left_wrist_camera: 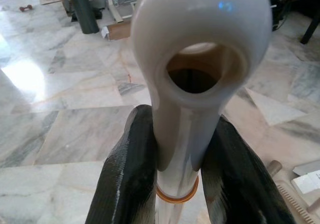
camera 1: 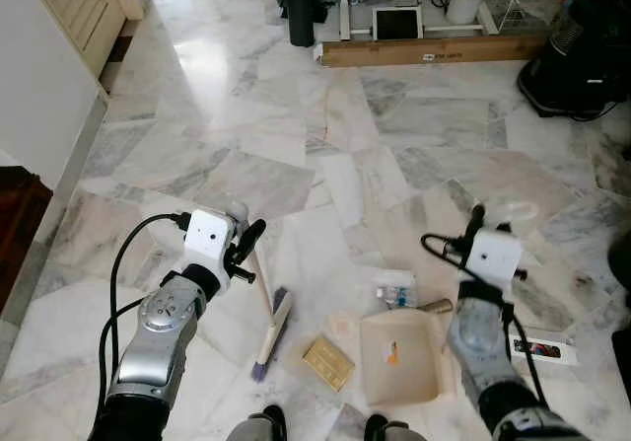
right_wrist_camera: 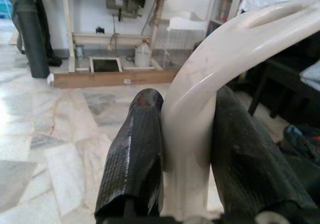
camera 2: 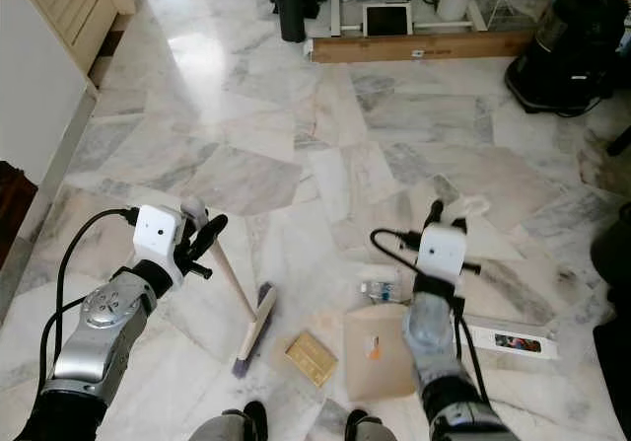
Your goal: Sweep floor
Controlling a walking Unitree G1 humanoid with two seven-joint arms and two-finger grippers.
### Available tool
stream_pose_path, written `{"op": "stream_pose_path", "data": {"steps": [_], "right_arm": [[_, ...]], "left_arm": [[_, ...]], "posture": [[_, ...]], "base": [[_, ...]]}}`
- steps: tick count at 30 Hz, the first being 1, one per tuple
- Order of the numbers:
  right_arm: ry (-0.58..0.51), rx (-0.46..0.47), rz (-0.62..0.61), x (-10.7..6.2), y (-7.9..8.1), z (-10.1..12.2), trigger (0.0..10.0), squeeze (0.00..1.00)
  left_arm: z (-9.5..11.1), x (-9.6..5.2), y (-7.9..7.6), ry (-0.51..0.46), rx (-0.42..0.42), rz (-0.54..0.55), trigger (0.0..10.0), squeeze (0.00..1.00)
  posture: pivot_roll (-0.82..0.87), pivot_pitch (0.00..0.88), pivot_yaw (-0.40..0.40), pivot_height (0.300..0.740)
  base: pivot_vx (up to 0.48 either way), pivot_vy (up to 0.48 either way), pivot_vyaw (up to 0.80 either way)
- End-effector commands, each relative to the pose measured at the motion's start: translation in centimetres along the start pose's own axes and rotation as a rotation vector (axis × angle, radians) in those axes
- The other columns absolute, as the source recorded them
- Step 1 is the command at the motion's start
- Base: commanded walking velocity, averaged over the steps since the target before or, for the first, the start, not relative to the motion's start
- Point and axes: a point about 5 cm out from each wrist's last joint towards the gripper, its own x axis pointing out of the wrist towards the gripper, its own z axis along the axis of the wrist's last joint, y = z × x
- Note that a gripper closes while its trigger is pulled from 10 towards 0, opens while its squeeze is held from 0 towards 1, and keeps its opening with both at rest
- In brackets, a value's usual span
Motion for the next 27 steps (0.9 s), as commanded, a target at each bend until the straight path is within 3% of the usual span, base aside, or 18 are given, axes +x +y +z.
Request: {"op": "stream_pose_path", "data": {"steps": [1,13,27], "right_arm": [[0.094,-0.024,0.027,-1.8,0.1,-1.8,10.0,0.00],[0.172,-0.014,0.067,-3.5,0.7,-3.1,10.0,0.00],[0.181,-0.010,0.071,-3.9,0.7,-3.4,10.0,0.00]], "left_arm": [[-0.6,-0.5,0.0,0.044,0.005,-0.016,10.0,0.00],[-0.7,-0.5,-0.1,0.054,-0.004,-0.028,10.0,0.00],[-2.4,0.0,-0.3,0.186,-0.093,-0.035,10.0,0.00]], "posture": [[0.25,0.241,0.074,0.740],[0.24,0.236,0.074,0.740],[0.23,0.237,0.072,0.740]], "base": [[0.000,0.000,0.00],[0.000,0.000,0.00],[0.000,0.000,0.00]]}}
